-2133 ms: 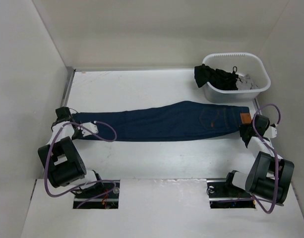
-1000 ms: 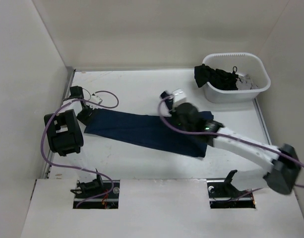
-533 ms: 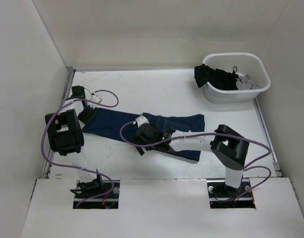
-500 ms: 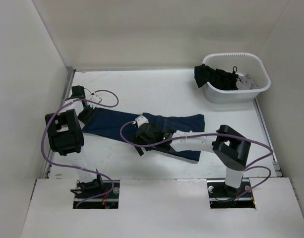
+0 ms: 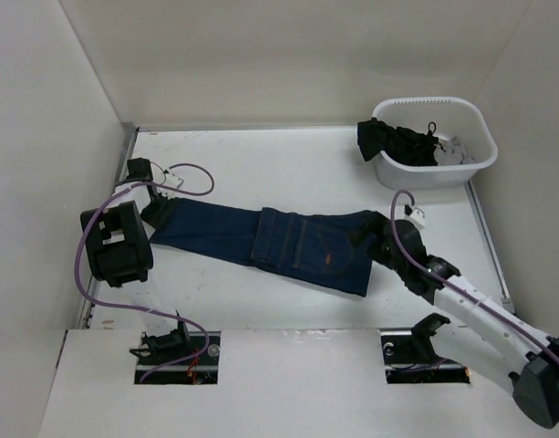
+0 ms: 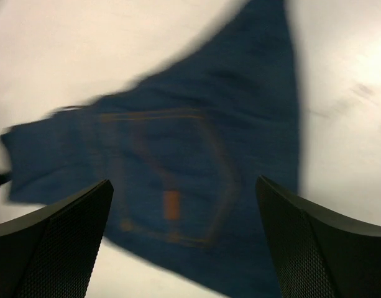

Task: Fold and stack the trousers
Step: Fold the trousers

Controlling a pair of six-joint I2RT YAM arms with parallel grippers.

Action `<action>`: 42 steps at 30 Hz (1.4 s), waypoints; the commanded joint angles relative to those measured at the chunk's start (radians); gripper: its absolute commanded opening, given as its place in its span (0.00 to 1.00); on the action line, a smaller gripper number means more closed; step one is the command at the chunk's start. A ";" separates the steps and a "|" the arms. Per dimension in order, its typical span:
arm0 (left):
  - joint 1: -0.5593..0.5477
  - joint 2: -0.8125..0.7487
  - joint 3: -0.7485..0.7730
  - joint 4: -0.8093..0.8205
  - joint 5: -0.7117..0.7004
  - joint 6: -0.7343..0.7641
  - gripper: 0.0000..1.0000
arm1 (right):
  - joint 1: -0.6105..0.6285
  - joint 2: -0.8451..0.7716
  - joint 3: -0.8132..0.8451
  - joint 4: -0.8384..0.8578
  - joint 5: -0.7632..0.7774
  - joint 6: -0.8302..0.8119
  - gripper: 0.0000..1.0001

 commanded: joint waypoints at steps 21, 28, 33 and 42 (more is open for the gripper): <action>-0.005 -0.074 0.033 -0.075 0.089 -0.134 0.62 | -0.644 0.196 0.004 0.083 -0.576 -0.169 0.00; -0.207 -0.099 0.010 -0.120 0.121 -0.216 0.62 | -0.789 0.164 0.467 -0.481 -0.415 -0.635 0.00; -0.382 -0.064 0.021 -0.112 0.119 -0.287 0.62 | -0.481 0.272 0.719 -0.646 -0.248 -0.637 0.00; -0.383 -0.038 0.069 -0.107 0.118 -0.322 0.62 | 0.156 0.696 1.096 -0.646 -0.004 -0.424 0.00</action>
